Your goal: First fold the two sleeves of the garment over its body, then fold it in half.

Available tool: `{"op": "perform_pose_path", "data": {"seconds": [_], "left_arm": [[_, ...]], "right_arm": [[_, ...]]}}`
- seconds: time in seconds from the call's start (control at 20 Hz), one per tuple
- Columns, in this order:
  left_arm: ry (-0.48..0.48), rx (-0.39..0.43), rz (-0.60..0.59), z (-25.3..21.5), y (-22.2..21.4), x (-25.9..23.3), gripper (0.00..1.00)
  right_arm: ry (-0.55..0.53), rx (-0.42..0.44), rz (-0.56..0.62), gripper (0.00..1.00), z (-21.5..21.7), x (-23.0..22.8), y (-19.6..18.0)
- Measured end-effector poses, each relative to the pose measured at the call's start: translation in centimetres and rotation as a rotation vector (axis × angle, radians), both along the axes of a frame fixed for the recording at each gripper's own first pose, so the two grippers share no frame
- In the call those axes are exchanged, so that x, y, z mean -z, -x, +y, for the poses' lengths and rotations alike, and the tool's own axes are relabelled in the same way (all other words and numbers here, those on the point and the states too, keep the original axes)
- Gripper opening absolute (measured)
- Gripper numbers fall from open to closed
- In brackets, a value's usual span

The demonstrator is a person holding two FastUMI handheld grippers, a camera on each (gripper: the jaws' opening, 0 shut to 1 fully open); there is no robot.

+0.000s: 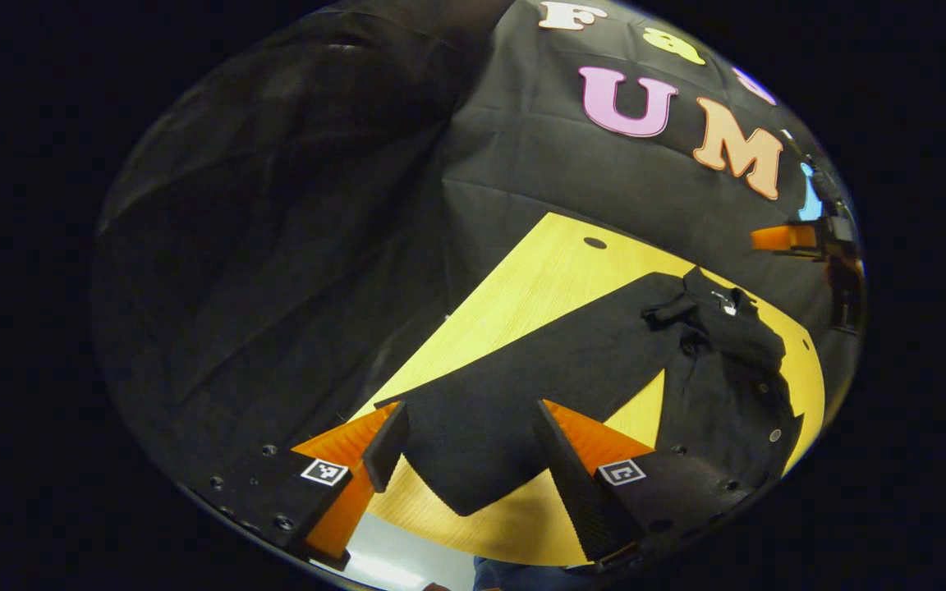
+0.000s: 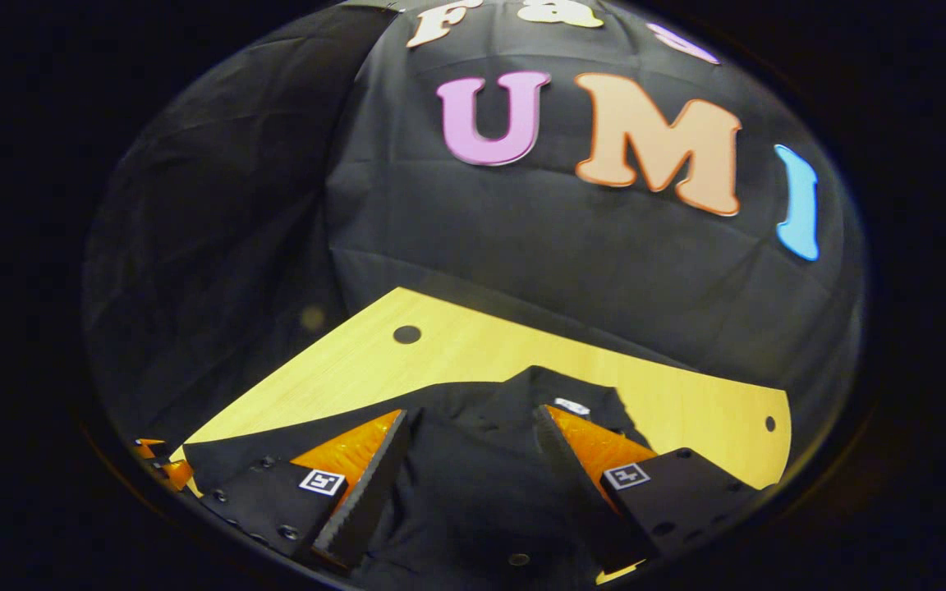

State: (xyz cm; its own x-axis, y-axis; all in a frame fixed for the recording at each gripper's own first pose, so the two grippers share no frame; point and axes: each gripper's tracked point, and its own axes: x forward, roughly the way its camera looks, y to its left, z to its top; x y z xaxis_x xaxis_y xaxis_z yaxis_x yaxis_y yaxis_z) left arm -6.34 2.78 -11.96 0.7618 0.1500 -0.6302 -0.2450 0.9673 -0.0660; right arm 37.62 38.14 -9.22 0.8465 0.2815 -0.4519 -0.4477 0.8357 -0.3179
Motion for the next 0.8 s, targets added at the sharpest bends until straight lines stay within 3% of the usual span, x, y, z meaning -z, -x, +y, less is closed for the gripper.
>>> {"op": "perform_pose_path", "data": {"seconds": [0.2, 0.55, 0.8], "left_arm": [[-0.011, 0.035, 0.064, -0.5, 0.0, 0.6, 0.95], [-0.076, 0.081, 0.120, -0.7, 0.1, 0.8, 0.96], [-0.081, 0.062, 0.075, -0.5, 0.3, 0.8, 0.96]], "right_arm": [[-0.036, 0.086, -0.071, 0.98, -5.7, -3.1, 2.9], [-0.053, 0.226, -0.146, 0.98, -13.5, -3.8, 6.6], [-0.105, 0.273, -0.088, 0.97, -15.6, -1.3, 8.9]]}}
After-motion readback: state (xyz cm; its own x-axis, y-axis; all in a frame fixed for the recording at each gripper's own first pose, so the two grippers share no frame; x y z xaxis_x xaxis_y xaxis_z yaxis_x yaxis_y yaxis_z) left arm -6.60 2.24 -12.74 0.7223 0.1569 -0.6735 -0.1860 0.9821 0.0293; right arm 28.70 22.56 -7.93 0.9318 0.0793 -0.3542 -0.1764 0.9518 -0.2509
